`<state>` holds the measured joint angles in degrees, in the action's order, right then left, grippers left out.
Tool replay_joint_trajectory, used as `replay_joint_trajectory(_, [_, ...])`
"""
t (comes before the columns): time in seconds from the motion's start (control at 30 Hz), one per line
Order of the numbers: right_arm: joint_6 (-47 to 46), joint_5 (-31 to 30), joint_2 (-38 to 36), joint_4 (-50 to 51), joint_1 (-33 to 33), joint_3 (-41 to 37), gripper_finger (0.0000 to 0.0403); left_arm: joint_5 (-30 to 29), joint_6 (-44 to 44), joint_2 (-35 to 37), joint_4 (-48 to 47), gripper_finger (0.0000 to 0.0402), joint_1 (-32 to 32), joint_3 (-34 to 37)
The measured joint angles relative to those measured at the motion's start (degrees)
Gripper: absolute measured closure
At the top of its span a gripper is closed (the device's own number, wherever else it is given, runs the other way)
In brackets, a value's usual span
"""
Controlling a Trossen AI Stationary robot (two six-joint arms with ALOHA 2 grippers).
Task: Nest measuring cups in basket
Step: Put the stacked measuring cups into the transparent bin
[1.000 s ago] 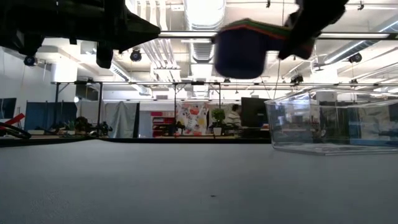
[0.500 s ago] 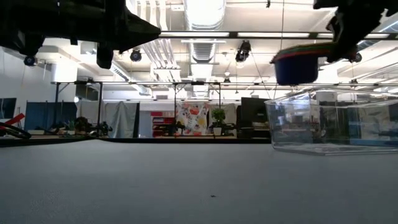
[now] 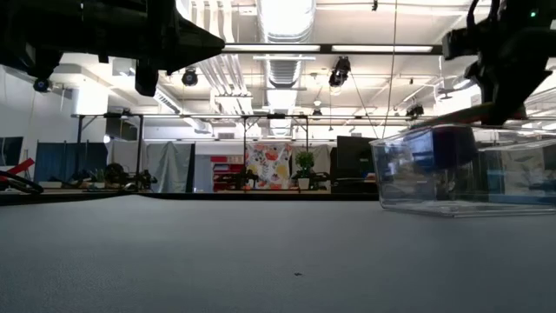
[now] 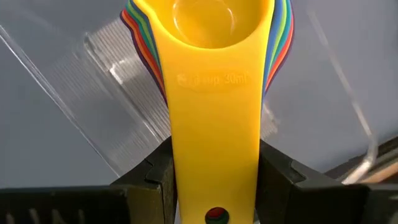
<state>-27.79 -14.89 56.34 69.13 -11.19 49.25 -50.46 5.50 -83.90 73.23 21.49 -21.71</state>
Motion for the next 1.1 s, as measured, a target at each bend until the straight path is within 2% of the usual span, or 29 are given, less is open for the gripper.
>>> replay_joint_trajectory(0.27, [8.41, 5.93, 0.86, -7.98, 5.10, -5.29, 0.0268, 0.00, 0.00, 0.00, 0.02, 0.0365, -0.24, 0.00])
replay_joint_trajectory(0.5, [13.94, 6.44, 3.40, -9.58, 8.69, -5.72, 0.0268, 0.02, -0.02, 0.00, -0.04, 0.0365, -0.28, 0.00])
replay_joint_trajectory(0.6, [14.97, 8.34, 4.56, -10.09, 9.91, -5.91, 0.0268, 0.02, -0.02, 0.00, -0.04, 0.0365, -0.32, 0.00])
replay_joint_trajectory(0.93, [15.05, 8.89, 7.50, -10.64, 10.87, -6.02, 0.0268, 0.02, -0.04, 0.00, -0.04, 0.0365, -0.32, 0.00])
replay_joint_trajectory(1.0, [14.87, 8.91, 7.58, -10.71, 10.87, -6.02, 0.0249, 0.02, -0.04, 0.00, -0.05, 0.0365, -0.32, 0.00])
replay_joint_trajectory(1.1, [14.80, 8.90, 7.24, -10.65, 10.86, -6.02, 0.0182, 0.02, -0.07, 0.00, -0.07, 0.0365, -0.32, 0.00])
